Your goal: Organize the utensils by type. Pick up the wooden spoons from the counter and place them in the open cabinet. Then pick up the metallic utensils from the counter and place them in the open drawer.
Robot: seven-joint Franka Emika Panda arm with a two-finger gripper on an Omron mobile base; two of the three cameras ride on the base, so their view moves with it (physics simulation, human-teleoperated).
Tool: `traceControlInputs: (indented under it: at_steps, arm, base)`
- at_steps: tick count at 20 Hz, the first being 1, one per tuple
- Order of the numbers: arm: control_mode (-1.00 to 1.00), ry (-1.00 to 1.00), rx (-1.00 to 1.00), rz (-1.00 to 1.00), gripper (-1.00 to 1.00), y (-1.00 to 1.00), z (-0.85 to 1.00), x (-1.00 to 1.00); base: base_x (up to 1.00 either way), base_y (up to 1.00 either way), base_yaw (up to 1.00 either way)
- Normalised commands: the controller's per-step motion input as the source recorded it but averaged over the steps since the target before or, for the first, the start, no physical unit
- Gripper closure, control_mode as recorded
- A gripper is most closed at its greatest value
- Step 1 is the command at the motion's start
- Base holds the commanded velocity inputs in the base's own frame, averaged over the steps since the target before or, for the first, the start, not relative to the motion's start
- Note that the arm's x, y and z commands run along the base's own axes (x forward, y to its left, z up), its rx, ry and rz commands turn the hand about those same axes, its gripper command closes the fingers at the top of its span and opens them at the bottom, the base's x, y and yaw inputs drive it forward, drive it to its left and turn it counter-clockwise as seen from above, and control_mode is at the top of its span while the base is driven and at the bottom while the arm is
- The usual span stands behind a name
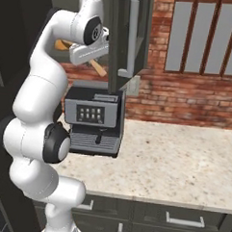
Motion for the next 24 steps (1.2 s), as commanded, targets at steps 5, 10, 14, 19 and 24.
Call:
traceControlInputs:
  at_steps: [5,10,14,19,24]
  arm:
    - [-1.00,-0.07,-0.08,0.02,1.00,0.00,0.19,0.00]
    - [-1.00,-0.09,-0.09,0.02,1.00,0.00,0.11,0.15]
    - [-1.00,-0.13,-0.08,0.05,1.00,0.00,0.03,0.18]
    - [-1.00,-0.14,-0.06,0.07,1.00,0.00,0.06,0.15]
    - [-1.00,-0.05,-0.04,0.07,1.00,0.07,0.00,0.15]
  base:
    - [0.00,0.00,0.00]
    - [0.00,0.00,0.00]
    - [0.00,0.00,0.00]
    - [0.00,0.00,0.00]
    - [0.00,0.00,0.00]
